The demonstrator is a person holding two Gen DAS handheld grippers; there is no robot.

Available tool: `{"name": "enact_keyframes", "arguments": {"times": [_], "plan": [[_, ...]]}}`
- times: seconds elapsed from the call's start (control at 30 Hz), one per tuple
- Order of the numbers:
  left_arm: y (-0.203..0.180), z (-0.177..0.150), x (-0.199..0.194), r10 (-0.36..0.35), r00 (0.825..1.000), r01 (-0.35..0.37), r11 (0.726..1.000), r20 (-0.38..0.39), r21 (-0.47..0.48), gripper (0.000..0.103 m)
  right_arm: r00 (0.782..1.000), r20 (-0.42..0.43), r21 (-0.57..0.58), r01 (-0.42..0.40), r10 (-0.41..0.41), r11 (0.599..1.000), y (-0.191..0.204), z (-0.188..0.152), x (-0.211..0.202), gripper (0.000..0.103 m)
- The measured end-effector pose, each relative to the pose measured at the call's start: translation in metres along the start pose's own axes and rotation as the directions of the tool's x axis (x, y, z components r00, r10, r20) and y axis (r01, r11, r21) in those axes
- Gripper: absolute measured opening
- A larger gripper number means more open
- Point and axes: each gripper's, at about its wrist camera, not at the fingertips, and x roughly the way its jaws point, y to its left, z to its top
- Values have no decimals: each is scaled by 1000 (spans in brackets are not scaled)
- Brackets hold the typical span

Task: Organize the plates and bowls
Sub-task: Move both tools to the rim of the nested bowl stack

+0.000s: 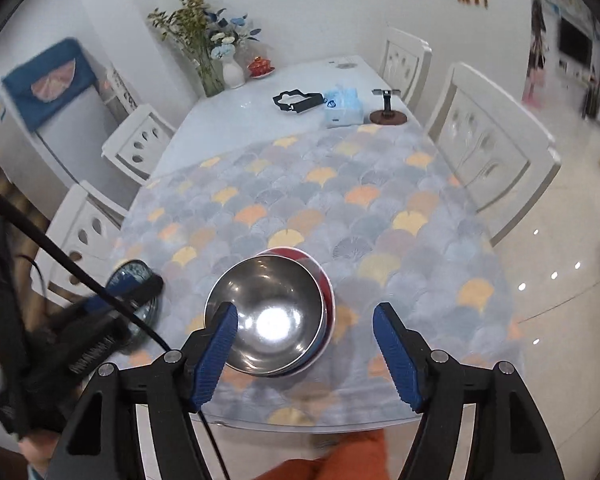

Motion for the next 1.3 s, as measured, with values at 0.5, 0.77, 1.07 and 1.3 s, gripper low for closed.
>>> {"name": "enact_keyframes", "arguments": {"times": [0.5,0.77,1.07,1.3], "plan": [[-9,-9,-9,50,999,-50,997,9,55,61,999,-25,36,-19,20,999,6,-4,-2,70],[-16,-13,4,56,998,-53,996,-32,73,61,998,-57,45,-25,27,999,1,-1,8,71],[-21,-13,36,47,991,-43,999,-129,32,61,989,-139,96,-40,53,995,-24,1,36,71],[-29,-11,49,58,986,-54,998,-158,26,61,983,-171,124,-39,60,992,-46,13,45,72]]}}
